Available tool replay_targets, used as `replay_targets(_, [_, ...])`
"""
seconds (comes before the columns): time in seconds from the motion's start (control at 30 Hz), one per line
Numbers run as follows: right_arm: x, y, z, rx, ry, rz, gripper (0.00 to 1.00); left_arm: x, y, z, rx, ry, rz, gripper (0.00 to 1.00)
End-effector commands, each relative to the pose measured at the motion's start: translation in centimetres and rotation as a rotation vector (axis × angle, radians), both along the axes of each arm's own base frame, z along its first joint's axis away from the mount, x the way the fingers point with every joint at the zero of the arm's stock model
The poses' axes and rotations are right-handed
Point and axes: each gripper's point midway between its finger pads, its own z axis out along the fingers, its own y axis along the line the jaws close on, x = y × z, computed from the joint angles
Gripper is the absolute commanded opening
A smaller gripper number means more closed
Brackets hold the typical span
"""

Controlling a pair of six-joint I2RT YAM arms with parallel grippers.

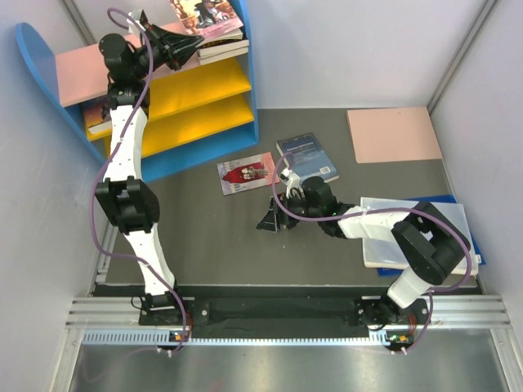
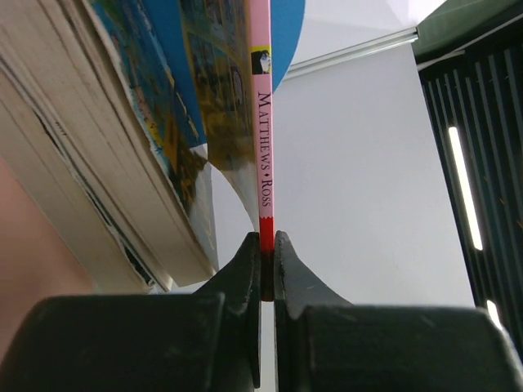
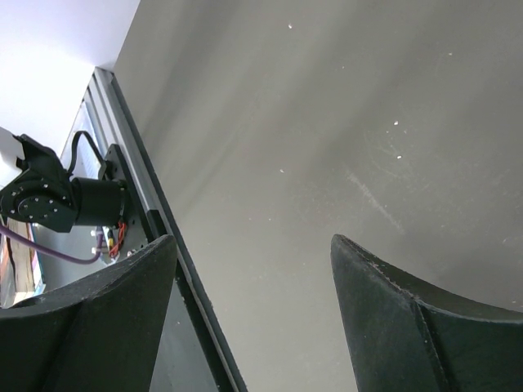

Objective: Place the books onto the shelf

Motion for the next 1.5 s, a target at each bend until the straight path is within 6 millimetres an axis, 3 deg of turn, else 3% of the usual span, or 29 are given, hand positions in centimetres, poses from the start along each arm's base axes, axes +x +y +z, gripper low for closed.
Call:
replay_targets(0.0, [0.3,1.3,2.1,0.058,-0.061,0.026,0.76,-0.4,0.1,0.7,0.035,-0.04,0.019,0.0])
replay_targets(0.07, [0.3,1.3,2.1,0.058,-0.062,0.03,0.76,-0.4,0.2,0.5,0.046,-0.033,0.024,0.01])
replay_targets(0.1, [0.3,1.3,2.1,0.058,-0.062,0.028,0.76,-0.3,0.1,0.1,0.058,-0.023,0.027,0.06])
replay_targets(0.2, [0.3,1.2,2.0,0.057,-0.062,0.029,0.76,0.0,0.1,-0.4,0.071,-0.016,0.028,0.43])
replay_targets(0.23, [0.3,1.2,2.1,0.058,-0.062,0.028,0.76,0.0,0.1,-0.6,0.073,-0.013,0.028,0.96])
replay_targets(0.6, [0.2,1.3,2.1,0.06,-0.062,0.031,0.77,-0.1,0.2,-0.4,0.098,-0.036,0.031,0.98])
replay_targets(0.83, [0.2,1.3,2.1,0.062,-0.062,0.035,0.77,0.0,0.6,-1.5,0.169,-0.048,0.049,0.98])
replay_targets(1.1, [0.2,1.6,1.9,0.063,-0.051,0.044,0.77,-0.8,1.5,-0.1,0.329,-0.175,0.193,0.98])
replay_targets(1.23, [0.2,1.5,2.0,0.065,-0.054,0.039,0.77,-1.2,2.5,-0.7,0.426,-0.177,0.278,0.98])
replay_targets(1.47, [0.1,1.5,2.0,0.066,-0.052,0.043,0.77,-1.1,2.1,-3.1,0.471,-0.142,0.235,0.98])
